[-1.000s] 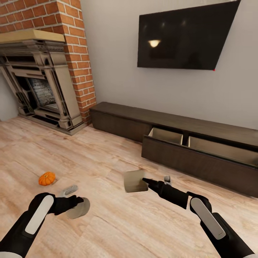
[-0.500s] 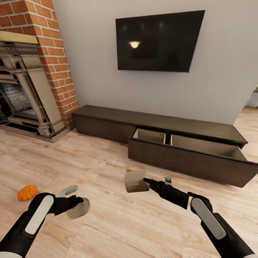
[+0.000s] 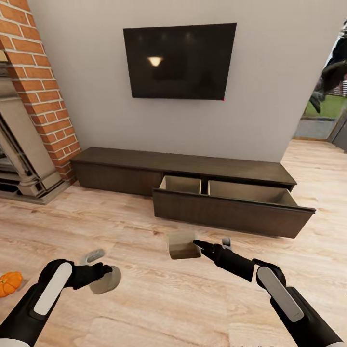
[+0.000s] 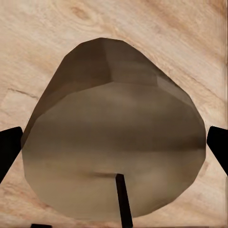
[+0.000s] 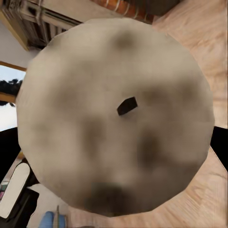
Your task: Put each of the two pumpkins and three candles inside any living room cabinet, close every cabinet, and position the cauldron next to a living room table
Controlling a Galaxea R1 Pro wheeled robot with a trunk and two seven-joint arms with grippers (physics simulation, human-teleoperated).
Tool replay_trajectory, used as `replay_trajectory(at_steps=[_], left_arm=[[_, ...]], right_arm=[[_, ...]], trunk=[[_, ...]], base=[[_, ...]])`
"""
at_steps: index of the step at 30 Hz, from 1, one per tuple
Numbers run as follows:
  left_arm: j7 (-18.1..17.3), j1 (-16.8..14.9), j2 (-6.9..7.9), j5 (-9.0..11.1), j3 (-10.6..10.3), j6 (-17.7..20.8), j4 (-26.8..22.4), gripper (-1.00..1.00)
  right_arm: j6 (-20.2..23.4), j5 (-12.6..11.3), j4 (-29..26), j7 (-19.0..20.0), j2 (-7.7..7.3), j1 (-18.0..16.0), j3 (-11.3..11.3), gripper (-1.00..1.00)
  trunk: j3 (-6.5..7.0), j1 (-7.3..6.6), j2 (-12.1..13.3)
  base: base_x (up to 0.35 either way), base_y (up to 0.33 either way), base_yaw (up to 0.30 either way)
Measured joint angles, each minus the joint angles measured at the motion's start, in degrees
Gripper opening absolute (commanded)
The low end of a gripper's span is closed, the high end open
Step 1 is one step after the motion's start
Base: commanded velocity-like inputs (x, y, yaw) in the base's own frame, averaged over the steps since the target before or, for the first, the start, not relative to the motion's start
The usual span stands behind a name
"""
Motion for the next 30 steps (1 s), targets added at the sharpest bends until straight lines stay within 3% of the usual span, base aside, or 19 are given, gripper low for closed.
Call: replay_trajectory(at_steps=[14,22,30], left_arm=[[0.2,0.0,-0.06,0.0,-0.4,-0.1,0.1,-1.00],[0.2,0.0,-0.02,0.0,-0.4,-0.1,0.1,-1.00],[0.3,0.0,0.02,0.0,-0.4,-0.1,0.1,-1.00]], right_arm=[[-0.1,-0.1,1.0,0.0,-0.06,0.0,-0.1,-1.00],[-0.1,-0.1,4.8,0.0,0.03,0.0,-0.1,-1.00],[0.2,0.4,3.2,-0.7,0.03,0.0,-0.1,-1.00]], trunk=[[2.51,-3.08,5.6],[3.95,-4.83,8.8],[5.39,-6.59,12.0]], base=[[0.000,0.000,-0.289],[0.000,0.000,-0.280],[0.000,0.000,-0.251]])
